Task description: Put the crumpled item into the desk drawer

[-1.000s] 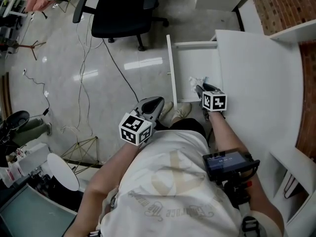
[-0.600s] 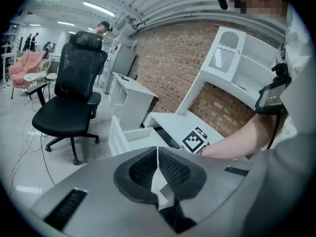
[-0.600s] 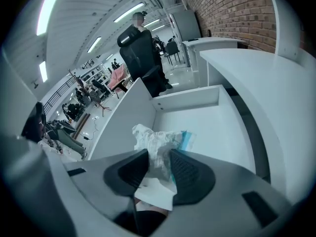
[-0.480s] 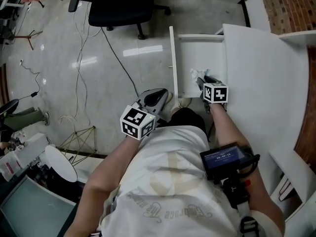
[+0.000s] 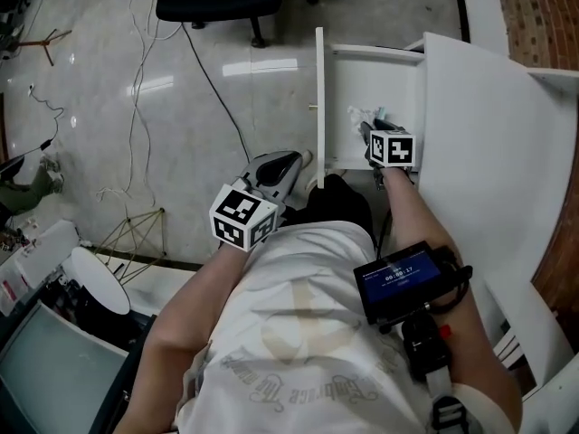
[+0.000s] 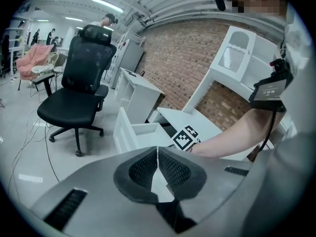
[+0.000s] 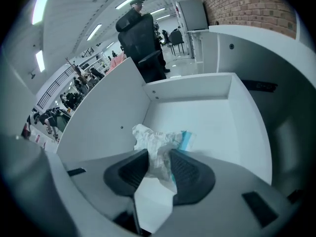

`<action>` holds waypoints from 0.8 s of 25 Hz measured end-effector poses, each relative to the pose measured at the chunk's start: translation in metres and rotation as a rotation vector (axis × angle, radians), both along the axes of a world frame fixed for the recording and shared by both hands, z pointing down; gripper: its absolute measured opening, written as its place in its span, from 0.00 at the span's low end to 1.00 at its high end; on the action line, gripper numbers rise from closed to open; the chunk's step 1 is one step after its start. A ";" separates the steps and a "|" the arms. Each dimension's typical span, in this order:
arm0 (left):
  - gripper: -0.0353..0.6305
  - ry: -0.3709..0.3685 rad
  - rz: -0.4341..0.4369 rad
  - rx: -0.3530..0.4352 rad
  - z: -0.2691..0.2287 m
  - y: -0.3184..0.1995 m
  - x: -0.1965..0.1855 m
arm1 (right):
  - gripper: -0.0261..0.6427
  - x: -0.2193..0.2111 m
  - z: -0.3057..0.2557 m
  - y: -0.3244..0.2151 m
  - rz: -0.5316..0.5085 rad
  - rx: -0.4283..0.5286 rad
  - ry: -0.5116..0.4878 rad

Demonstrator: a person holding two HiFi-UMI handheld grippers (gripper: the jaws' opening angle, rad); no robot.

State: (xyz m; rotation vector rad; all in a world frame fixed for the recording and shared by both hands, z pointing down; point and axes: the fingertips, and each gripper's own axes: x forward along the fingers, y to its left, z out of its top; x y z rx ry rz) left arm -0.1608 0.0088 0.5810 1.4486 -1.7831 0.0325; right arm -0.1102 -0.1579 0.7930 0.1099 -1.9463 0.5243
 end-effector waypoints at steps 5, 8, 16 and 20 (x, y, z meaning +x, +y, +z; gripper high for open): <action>0.09 0.013 -0.020 -0.010 0.006 0.000 0.001 | 0.27 -0.008 0.016 -0.001 -0.030 0.009 0.029; 0.09 0.022 -0.031 -0.013 0.007 -0.002 0.002 | 0.27 -0.013 0.023 -0.005 -0.041 0.020 0.049; 0.09 0.033 -0.048 -0.046 0.033 0.032 0.015 | 0.28 -0.020 0.063 0.002 -0.051 0.045 0.099; 0.09 0.037 -0.072 -0.054 0.025 0.037 0.016 | 0.28 -0.025 0.058 -0.003 -0.046 0.045 0.084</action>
